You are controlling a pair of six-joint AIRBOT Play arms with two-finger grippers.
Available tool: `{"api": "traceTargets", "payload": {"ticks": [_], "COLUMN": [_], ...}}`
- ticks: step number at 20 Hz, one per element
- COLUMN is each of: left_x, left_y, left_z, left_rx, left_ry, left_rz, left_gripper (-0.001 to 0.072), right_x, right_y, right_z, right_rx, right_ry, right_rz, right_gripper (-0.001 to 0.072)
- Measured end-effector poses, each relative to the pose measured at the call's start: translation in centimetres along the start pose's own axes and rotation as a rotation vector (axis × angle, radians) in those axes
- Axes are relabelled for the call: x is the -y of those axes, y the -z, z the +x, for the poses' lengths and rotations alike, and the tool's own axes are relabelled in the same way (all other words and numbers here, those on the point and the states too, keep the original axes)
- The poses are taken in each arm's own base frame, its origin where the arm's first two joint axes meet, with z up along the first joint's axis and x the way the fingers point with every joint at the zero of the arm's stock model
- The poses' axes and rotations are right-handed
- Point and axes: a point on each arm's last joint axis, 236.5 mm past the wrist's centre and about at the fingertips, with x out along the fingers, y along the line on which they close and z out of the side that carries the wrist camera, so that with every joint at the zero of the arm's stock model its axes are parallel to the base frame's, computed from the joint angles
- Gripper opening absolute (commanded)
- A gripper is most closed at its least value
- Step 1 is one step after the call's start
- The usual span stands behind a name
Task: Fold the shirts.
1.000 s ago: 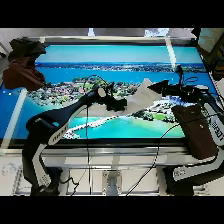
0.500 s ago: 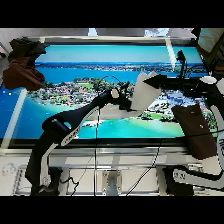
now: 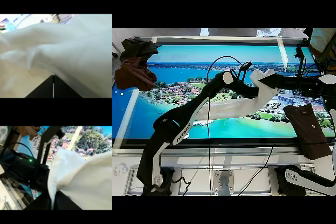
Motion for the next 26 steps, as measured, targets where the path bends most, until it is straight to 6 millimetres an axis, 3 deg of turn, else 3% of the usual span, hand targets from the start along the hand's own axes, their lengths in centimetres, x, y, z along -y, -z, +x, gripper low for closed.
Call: {"api": "traceTargets", "payload": {"ticks": [3, 5, 9, 12, 17, 21, 22, 23, 24, 26], "left_x": [-6.3, -11.1, -19.4, -23.3, -25.9, -25.9, -25.8, -25.7, -25.7, -25.6], "left_y": [2.1, 2.6, 2.7, 2.6, 2.5, 2.3, 2.3, 2.2, 2.2, 2.2], "left_z": [-2.6, -5.6, -13.7, -20.0, -28.0, -31.0, -31.5, -31.7, -31.9, -32.2], "left_rx": [-0.121, -0.161, -0.18, -0.15, -0.071, -0.025, -0.018, -0.012, -0.009, -0.004], "left_ry": [-0.197, -0.354, -0.643, -0.774, -0.873, -0.898, -0.901, -0.903, -0.904, -0.906], "left_rz": [0.011, -0.004, -0.067, -0.14, -0.228, -0.248, -0.25, -0.251, -0.252, -0.252], "left_gripper": [0.0013, 0.0013, 0.0014, 0.0014, 0.0014, 0.0014, 0.0014, 0.0014, 0.0014, 0.0014], "right_x": [-0.4, -1.3, -3.7, -6.0, -10.5, -11.5, -11.5, -11.4, -11.4, -11.6], "right_y": [-0.1, 0.1, 0.8, 1.2, 2.8, 6.8, 8.3, 9.6, 10.7, 12.7], "right_z": [0.4, 1.2, 4.2, 7.3, 13.0, 19.0, 20.6, 22.1, 23.3, 24.9], "right_rx": [0.003, -0.004, -0.017, -0.011, -0.019, -0.079, -0.102, -0.117, -0.132, -0.157], "right_ry": [-0.002, -0.017, -0.04, -0.054, -0.094, -0.105, -0.108, -0.105, -0.104, -0.108], "right_rz": [-0.005, -0.014, -0.052, -0.086, -0.141, -0.103, -0.079, -0.051, -0.031, 0.009], "right_gripper": [0.0024, 0.0024, 0.0023, 0.0024, 0.0023, 0.0038, 0.0155, 0.0328, 0.0425, 0.043]}}
